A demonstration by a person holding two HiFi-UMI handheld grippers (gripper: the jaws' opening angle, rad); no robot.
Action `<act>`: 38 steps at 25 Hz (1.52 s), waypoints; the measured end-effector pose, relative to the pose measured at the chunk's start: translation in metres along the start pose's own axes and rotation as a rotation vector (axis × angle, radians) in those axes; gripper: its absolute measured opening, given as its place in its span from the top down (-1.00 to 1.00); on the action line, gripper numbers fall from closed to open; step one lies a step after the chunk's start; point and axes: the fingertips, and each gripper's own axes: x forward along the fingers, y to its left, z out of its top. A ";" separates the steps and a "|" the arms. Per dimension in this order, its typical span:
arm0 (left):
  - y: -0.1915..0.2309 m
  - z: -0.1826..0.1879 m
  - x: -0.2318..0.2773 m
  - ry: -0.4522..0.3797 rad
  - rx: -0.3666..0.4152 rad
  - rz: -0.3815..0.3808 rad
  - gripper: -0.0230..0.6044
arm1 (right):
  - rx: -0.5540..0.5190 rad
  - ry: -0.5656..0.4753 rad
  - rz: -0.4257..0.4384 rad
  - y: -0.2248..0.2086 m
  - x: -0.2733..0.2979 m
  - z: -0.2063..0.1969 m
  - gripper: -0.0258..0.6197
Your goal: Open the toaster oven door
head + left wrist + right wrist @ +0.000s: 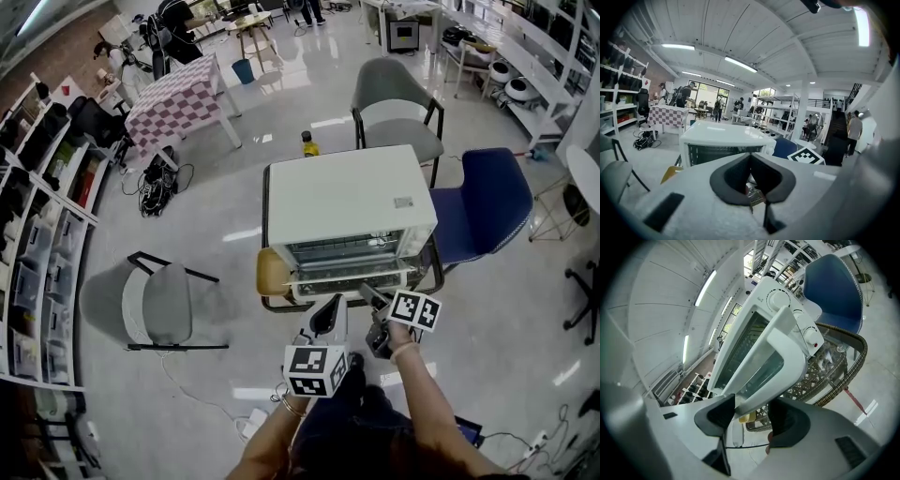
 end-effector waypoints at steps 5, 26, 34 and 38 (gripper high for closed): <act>-0.005 -0.007 -0.005 0.002 -0.007 0.006 0.88 | 0.000 0.016 -0.007 -0.007 -0.005 -0.008 0.25; 0.004 -0.034 -0.021 0.013 -0.043 0.034 0.88 | -0.018 0.046 -0.039 -0.032 -0.012 -0.041 0.25; 0.010 -0.046 -0.029 0.020 -0.065 0.039 0.88 | -0.024 0.039 -0.062 -0.040 -0.016 -0.052 0.25; 0.013 -0.055 -0.032 0.027 -0.068 0.046 0.88 | -0.025 0.034 -0.078 -0.048 -0.016 -0.058 0.25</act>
